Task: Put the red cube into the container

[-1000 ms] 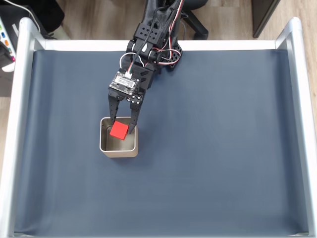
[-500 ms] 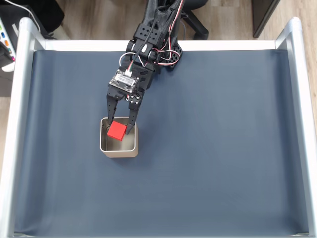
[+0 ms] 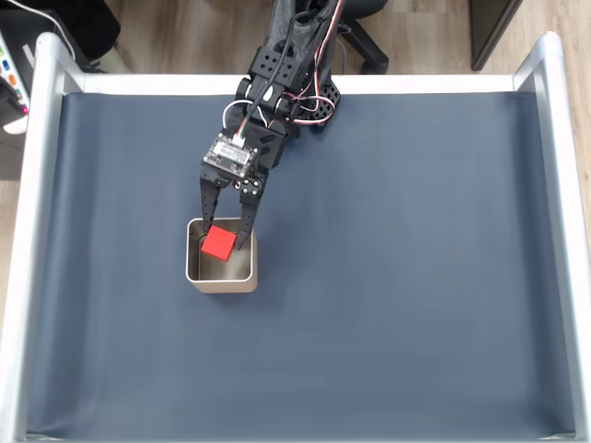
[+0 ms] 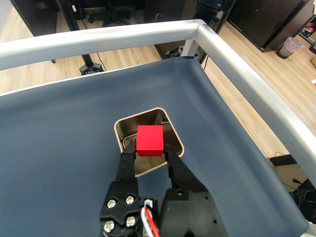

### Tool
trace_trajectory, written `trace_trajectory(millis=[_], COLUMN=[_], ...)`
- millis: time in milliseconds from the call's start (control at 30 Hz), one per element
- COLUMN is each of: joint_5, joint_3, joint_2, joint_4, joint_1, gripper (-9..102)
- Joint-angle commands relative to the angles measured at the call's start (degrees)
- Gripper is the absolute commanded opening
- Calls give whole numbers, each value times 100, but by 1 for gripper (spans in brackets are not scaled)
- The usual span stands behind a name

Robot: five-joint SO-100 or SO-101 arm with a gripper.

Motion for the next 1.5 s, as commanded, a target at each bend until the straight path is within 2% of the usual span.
trace_trajectory(millis=[0, 500, 600, 700, 833, 1000, 1200, 1467], joint_5=[62, 220, 237, 325, 580, 800, 782, 738], joint_3=[26, 62, 53, -18, -352, -686, -290, 738], joint_2=[-26, -158, -35, 114, 237, 606, 1248, 2426], joint_4=[-316, -615, -615, -589, -483, -308, -158, 202], joint_1=[44, 44, -35, -176, -554, -1406, -2373, -2795], gripper=[18, 22, 19, 10, 0, 0, 0, 0])
